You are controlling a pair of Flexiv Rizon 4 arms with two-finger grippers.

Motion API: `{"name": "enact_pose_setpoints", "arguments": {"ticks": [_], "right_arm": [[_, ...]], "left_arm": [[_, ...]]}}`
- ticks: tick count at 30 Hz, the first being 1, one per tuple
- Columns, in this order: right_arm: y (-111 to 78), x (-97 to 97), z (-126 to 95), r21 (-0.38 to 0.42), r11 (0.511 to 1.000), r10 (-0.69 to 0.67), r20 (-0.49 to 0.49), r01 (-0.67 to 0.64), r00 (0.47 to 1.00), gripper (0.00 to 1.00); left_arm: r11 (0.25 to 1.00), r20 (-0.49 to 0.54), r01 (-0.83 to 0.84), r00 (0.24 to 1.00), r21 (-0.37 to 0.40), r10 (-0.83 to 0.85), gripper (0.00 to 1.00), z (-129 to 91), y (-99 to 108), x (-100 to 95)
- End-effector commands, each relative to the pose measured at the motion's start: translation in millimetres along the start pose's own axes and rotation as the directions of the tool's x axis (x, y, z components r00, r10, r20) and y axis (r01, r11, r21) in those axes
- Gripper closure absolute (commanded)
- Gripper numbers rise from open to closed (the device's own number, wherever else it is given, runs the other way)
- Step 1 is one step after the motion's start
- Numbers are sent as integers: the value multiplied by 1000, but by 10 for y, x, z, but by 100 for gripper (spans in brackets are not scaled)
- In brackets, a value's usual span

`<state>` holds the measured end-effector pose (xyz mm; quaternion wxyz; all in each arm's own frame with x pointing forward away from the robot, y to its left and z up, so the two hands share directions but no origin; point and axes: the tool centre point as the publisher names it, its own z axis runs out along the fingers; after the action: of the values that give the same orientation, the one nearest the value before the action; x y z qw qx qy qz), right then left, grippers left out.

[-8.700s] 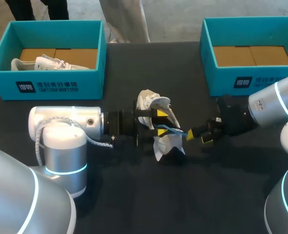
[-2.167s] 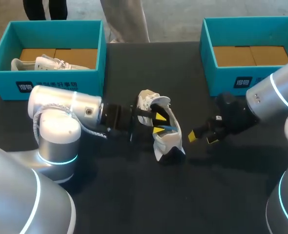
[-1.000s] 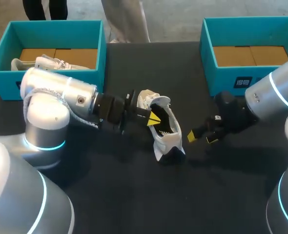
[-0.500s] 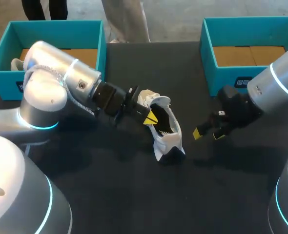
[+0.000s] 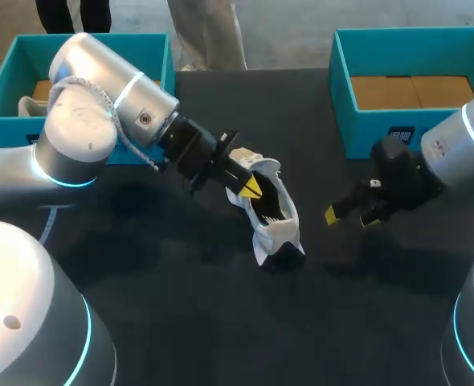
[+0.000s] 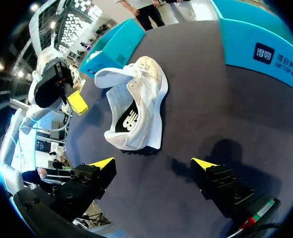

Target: Take the shoe out of the shoebox, open the shoe tongue, remove and reinsert the insole, then place the shoe into the shoebox

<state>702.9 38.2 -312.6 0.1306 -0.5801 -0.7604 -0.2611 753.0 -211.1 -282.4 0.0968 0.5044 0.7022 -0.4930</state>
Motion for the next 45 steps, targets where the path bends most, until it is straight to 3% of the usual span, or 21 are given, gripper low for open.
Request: {"name": "enact_pose_setpoints", "arguments": {"ticks": [1,22,26,39,45], "right_arm": [[-19,0,-2,-3,1000,0,0,0,1000,0],[-19,0,-2,-3,1000,0,0,0,1000,0],[34,3,-101,-2,1000,-8,1,8,1000,0],[73,-217,-561,-1,1000,-19,33,19,999,0],[90,-335,-748,-5,1000,-20,40,21,999,0]], "left_arm": [[1000,-9,0,1000,-1,0,100,-1,7,-12],[1000,-9,0,1000,-1,0,100,-1,7,-12],[1000,-9,0,1000,-1,0,100,-1,7,-12],[996,-352,-70,932,52,84,100,-7,72,-24],[994,-424,-102,899,37,108,100,-28,155,-9]]}}
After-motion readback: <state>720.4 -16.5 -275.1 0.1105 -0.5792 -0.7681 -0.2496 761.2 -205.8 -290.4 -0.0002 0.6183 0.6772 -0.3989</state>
